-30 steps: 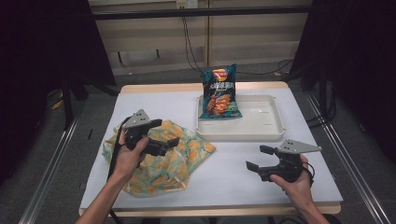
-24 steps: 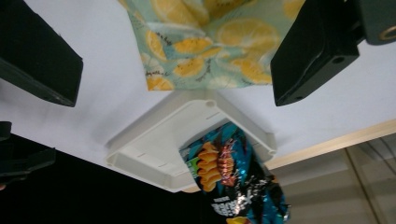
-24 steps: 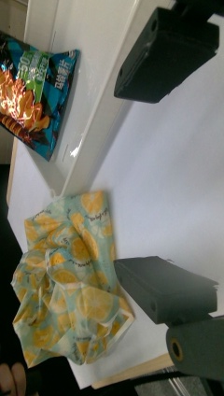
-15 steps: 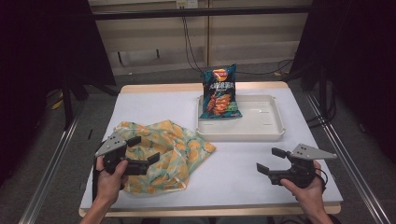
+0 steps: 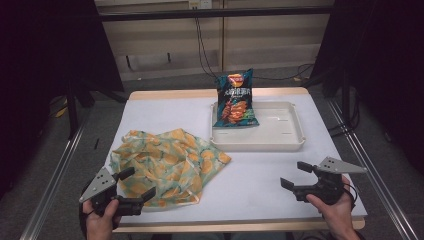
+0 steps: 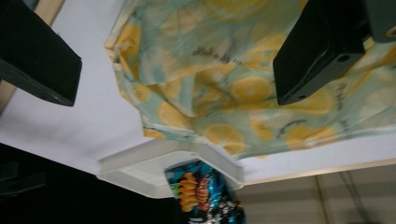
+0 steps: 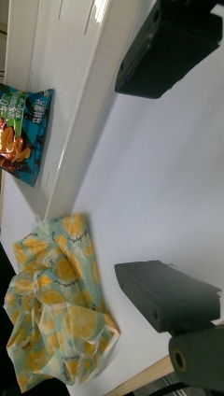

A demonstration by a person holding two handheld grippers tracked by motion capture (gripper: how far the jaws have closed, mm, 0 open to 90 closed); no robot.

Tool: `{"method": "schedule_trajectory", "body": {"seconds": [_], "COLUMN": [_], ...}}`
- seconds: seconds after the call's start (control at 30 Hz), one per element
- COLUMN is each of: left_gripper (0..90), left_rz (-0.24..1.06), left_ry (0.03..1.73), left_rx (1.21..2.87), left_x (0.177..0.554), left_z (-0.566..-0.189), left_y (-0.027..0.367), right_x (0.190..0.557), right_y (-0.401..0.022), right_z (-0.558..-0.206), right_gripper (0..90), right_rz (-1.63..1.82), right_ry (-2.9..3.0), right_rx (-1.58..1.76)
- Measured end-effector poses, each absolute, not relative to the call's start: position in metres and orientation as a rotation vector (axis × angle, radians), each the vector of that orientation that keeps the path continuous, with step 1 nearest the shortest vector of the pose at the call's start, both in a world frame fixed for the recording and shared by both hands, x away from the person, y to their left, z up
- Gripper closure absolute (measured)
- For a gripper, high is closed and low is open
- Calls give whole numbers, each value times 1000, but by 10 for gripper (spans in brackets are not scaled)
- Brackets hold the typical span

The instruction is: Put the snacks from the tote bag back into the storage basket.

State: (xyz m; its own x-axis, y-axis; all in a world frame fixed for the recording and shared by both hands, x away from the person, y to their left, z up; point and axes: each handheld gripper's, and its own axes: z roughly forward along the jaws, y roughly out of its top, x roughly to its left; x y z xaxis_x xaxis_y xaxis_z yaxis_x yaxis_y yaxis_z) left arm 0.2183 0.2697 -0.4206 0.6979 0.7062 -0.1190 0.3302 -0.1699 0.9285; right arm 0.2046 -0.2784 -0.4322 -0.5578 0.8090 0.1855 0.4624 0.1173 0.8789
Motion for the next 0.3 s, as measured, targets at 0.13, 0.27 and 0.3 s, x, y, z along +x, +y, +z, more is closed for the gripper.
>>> {"method": "schedule_trajectory", "body": {"seconds": [0.13,0.27,0.3], "left_gripper": [20,11,15], "left_rz": [425,389,391], "left_ry": [822,823,827], "left_rx": [1739,1733,1739], "left_x": [214,218,218], "left_z": [-429,-431,-432], "left_y": [273,276,276], "right_x": [205,207,208], "right_y": [-280,-281,-281], "right_z": [-432,-431,-431], "right_gripper": [101,95,92], "right_rz": [1424,1416,1413], "right_ry": [2047,2027,2022], "right_rx": [1246,1247,1245]}}
